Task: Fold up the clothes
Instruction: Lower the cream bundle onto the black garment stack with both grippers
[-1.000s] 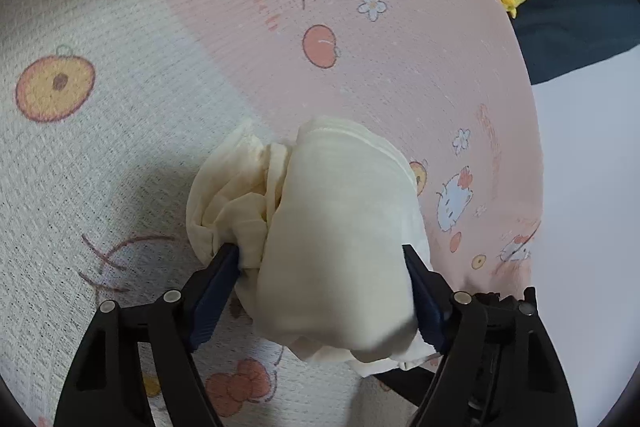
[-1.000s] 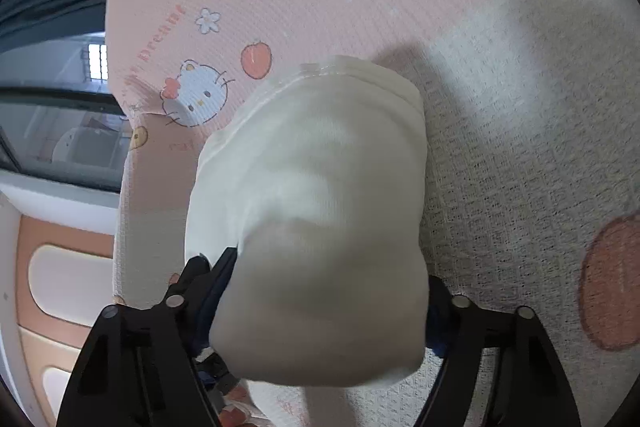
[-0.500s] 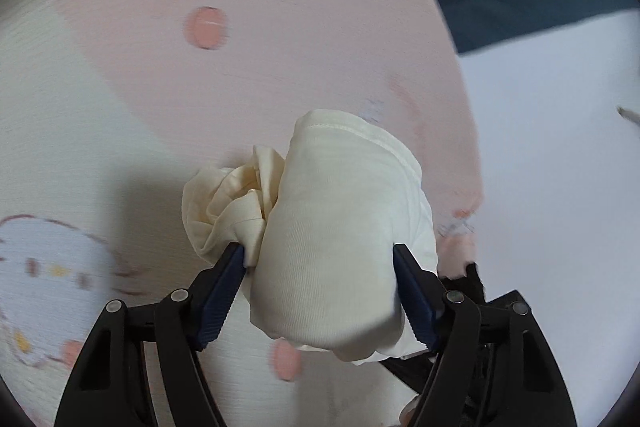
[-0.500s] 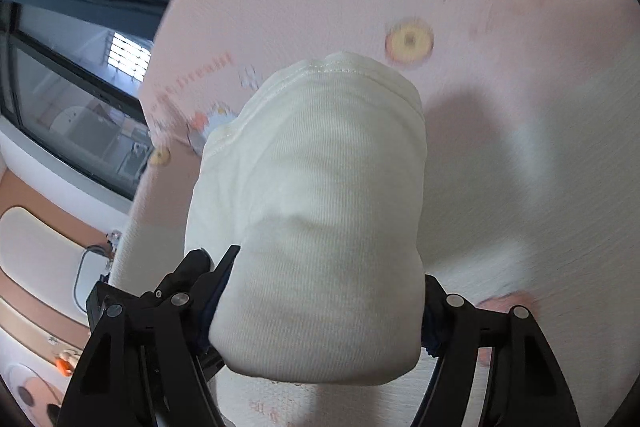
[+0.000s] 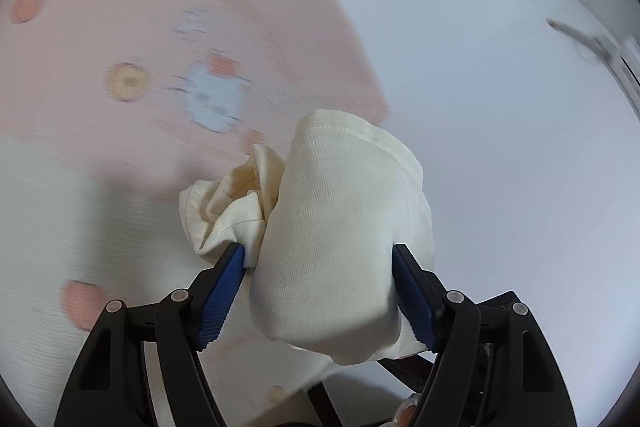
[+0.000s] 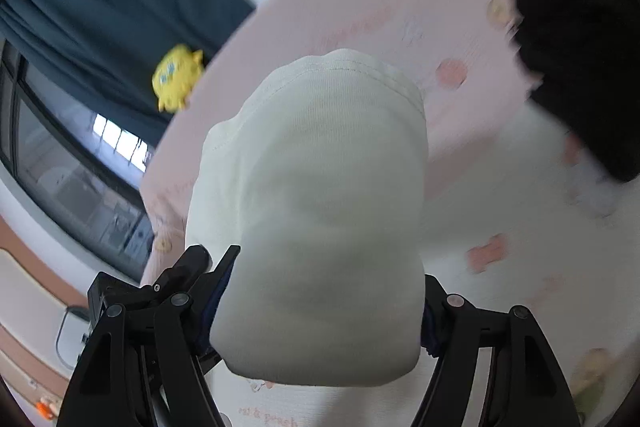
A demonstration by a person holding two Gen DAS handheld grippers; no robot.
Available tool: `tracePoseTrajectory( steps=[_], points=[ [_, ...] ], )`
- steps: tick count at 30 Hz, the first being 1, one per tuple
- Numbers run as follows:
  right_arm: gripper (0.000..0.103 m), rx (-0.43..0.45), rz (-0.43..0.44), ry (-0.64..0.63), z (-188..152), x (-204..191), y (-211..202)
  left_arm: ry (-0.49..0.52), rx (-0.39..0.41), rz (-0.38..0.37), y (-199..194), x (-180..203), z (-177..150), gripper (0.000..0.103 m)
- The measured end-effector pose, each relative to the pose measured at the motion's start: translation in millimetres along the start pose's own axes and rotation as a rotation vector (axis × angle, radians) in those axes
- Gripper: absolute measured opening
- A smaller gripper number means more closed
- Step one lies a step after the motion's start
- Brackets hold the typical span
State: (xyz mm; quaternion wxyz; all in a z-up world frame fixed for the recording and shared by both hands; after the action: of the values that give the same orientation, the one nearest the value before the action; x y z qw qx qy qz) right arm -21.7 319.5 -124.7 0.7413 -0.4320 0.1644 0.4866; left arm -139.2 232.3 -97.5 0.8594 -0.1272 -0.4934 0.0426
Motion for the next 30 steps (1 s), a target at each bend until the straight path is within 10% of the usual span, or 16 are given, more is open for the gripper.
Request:
tracePoseTrajectory(
  steps=[11, 30],
  points=[
    [0.073, 0.168, -0.122, 0.002, 74.4, 50.5, -129.6, 0.163, -0.176, -0.156, 82.2, 141.8, -49.6, 0.072],
    [0.073, 0.068, -0.267, -0.103, 219.1, 136.7, -158.3, 0.054, -0.253, -0.157, 246.0, 166.7, -31.1, 0.072]
  ],
)
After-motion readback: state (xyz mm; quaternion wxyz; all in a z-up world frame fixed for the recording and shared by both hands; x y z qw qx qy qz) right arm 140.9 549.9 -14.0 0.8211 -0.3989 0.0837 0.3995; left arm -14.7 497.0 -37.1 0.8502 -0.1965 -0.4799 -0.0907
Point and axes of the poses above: each gripper's, at about its wrist camera, not at the fingertips, and y roughly the way its jaws point, x to its right, z to its top, the point moved 10 cm from there along y, roughly the way its jaws point, and after that the axes turned 1 degree about -z, right-handed, at the moved point
